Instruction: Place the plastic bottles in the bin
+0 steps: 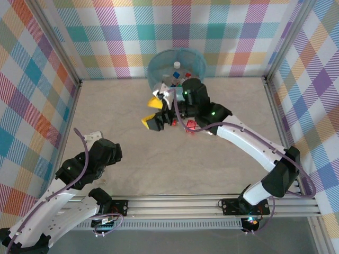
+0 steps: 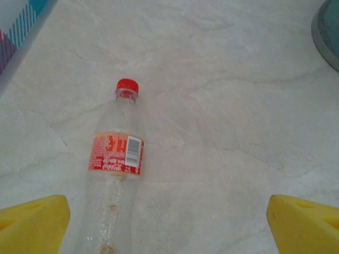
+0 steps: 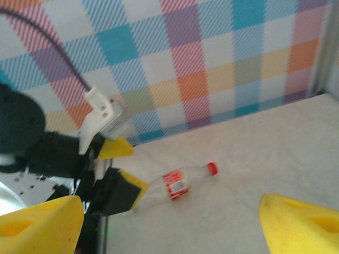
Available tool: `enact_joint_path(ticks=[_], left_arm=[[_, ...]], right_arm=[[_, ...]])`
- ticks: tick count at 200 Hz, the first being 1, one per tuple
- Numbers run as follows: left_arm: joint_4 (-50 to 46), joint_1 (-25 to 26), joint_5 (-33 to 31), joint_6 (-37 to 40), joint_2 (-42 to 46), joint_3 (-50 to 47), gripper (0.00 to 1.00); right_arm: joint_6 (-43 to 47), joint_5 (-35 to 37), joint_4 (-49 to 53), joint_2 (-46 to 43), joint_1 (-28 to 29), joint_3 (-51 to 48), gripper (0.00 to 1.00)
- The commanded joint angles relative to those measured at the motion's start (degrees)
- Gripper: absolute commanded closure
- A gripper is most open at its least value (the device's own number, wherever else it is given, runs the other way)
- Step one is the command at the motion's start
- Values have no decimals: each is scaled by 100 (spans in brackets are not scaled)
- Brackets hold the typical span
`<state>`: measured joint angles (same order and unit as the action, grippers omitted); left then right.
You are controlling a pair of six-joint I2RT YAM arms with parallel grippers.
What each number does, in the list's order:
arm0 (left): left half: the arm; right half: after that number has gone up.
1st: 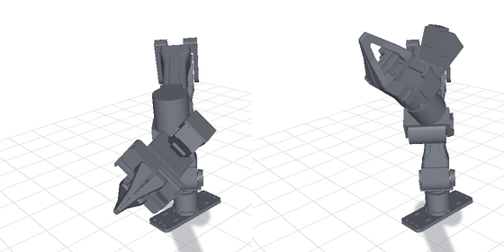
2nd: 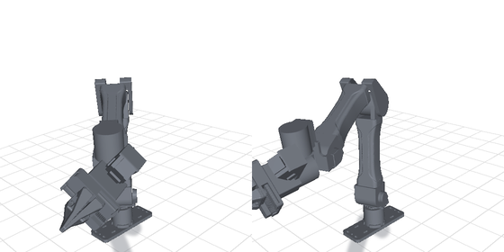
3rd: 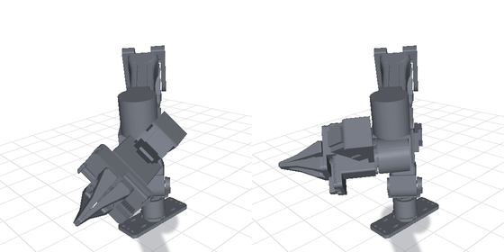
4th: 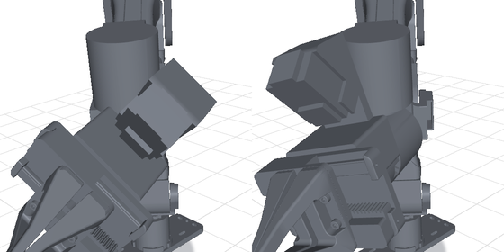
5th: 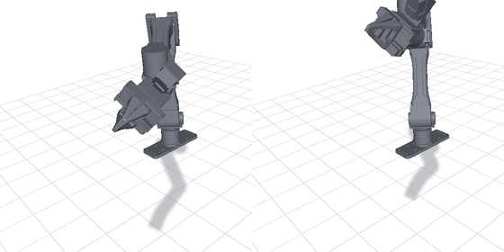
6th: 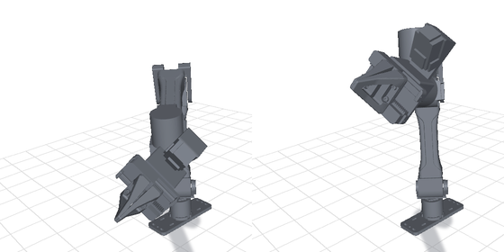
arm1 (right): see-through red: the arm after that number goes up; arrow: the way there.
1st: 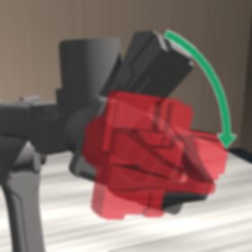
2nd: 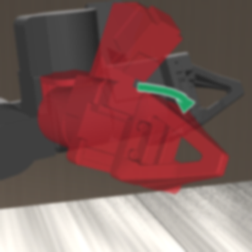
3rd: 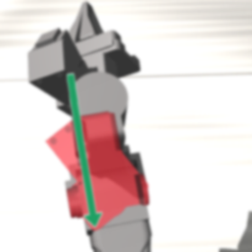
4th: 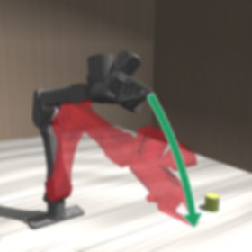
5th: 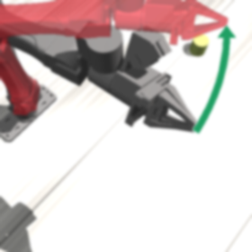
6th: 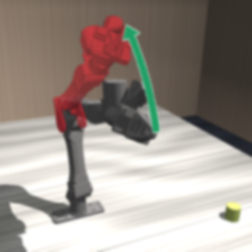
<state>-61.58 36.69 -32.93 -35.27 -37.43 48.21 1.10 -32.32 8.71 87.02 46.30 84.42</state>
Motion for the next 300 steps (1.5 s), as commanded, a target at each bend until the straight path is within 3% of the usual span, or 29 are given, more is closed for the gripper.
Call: enact_joint_path(ticks=[1,30,67,83,134,149,230,300], left_arm=[[-535,-26,312,-394,-79,171,6],[-141,-89,933,-667,-108,-219,6],[193,-485,1067,-874,-194,-561,5],[340,-946,1201,-766,-247,-646,1],[1123,-2886,1957,-174,-937,-812,0],[1319,-3231,2111,-129,-1233,-897,0],[2081,-3308,2505,-468,-1660,-1798,0],[2543,-3301,3124,-376,-1952,-2001,14]], right_arm=[[100,-349,-128,-203,62,-222,14],[-113,-416,-239,-212,133,-508,15],[-524,-556,-541,-234,151,-719,15],[-614,-517,-653,-217,160,-782,15],[-570,-429,-603,-176,165,-817,15],[-541,-405,-594,-214,169,-854,15],[-620,-432,-650,-344,168,-1093,14],[-690,-407,-711,-282,165,-1114,14]])
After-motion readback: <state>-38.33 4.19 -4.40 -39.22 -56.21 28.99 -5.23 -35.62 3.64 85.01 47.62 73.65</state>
